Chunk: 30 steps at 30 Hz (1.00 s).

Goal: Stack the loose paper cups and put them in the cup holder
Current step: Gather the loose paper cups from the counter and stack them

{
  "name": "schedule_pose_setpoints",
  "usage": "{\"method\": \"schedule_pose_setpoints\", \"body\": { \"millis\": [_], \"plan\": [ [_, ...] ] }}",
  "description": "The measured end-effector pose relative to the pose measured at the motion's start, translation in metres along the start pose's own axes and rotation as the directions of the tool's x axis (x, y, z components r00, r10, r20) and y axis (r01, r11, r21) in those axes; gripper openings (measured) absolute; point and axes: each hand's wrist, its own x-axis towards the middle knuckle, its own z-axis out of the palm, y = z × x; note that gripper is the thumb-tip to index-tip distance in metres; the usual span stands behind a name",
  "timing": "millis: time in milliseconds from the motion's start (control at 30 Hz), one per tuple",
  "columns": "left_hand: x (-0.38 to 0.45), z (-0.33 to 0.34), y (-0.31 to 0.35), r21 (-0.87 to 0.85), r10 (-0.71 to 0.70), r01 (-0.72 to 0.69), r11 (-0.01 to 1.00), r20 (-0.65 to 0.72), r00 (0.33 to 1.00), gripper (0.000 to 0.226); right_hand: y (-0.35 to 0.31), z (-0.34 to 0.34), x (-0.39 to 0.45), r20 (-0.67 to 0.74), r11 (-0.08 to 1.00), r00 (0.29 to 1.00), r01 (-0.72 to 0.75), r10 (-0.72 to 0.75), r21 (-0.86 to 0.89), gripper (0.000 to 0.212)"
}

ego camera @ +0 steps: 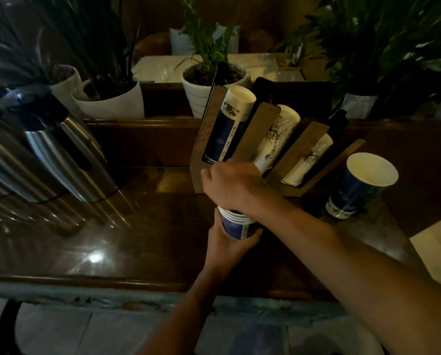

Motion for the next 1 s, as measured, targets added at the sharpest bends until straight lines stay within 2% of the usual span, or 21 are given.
{"method": "schedule_pose_setpoints", "body": {
  "millis": [33,100,167,267,367,467,567,633,700,767,900,1000],
  "plan": [
    [-0.001,0.0,-0.001,0.005,-0.002,0.002,1.0,0.004,1.0,0.088,-0.002,-0.002,-0.001,-0.03,1.0,0.999,-0.014,0.014,0.003,0.014],
    [-0.002,-0.001,-0.003,0.008,-0.021,0.021,1.0,0.011,1.0,0.092,-0.003,-0.001,-0.009,-0.175,0.994,0.979,-0.093,0.101,0.051,0.03],
    [-0.001,-0.001,-0.002,0.021,-0.044,0.043,0.999,0.036,0.998,0.093,-0.005,0.003,-0.025,-0.233,0.956,0.946,-0.171,0.227,0.237,0.034],
    [0.0,0.001,0.004,0.063,-0.019,0.013,0.998,0.091,0.996,0.087,-0.008,0.009,-0.046,-0.255,0.957,0.935,-0.194,0.246,0.214,0.033],
    [-0.002,-0.001,0.005,0.116,-0.04,0.03,0.993,0.086,0.995,0.099,-0.011,0.005,-0.047,-0.239,0.949,0.929,-0.234,0.283,0.211,0.033],
    [-0.011,-0.004,-0.003,0.201,-0.074,0.068,0.977,0.025,0.997,0.095,-0.014,0.002,-0.045,-0.195,0.937,0.936,-0.242,0.294,0.254,0.03],
    [-0.02,-0.004,-0.003,0.175,-0.071,0.078,0.982,-0.045,0.996,0.085,-0.013,0.002,-0.046,-0.225,0.911,0.91,-0.273,0.349,0.309,0.025],
    [-0.021,-0.004,-0.001,0.164,-0.051,0.056,0.985,-0.034,0.998,0.084,-0.013,0.003,-0.047,-0.314,0.902,0.877,-0.248,0.364,0.354,0.026],
    [-0.02,-0.003,0.001,0.16,-0.037,0.037,0.986,-0.009,0.999,0.095,-0.01,0.006,-0.054,-0.377,0.907,0.863,-0.186,0.335,0.379,0.031],
    [-0.019,-0.002,0.002,0.167,-0.007,0.009,0.986,-0.009,1.0,0.096,-0.004,0.006,-0.062,-0.365,0.913,0.885,-0.141,0.289,0.382,0.035],
    [-0.018,-0.001,0.004,0.156,0.036,-0.035,0.987,-0.004,0.999,0.09,0.017,0.002,-0.073,-0.256,0.876,0.935,-0.102,0.247,0.472,0.045],
    [-0.016,0.0,0.004,0.146,0.041,-0.039,0.989,-0.01,0.999,0.08,0.038,-0.005,-0.089,-0.28,0.817,0.924,-0.056,0.26,0.574,0.048]
  ]
}}
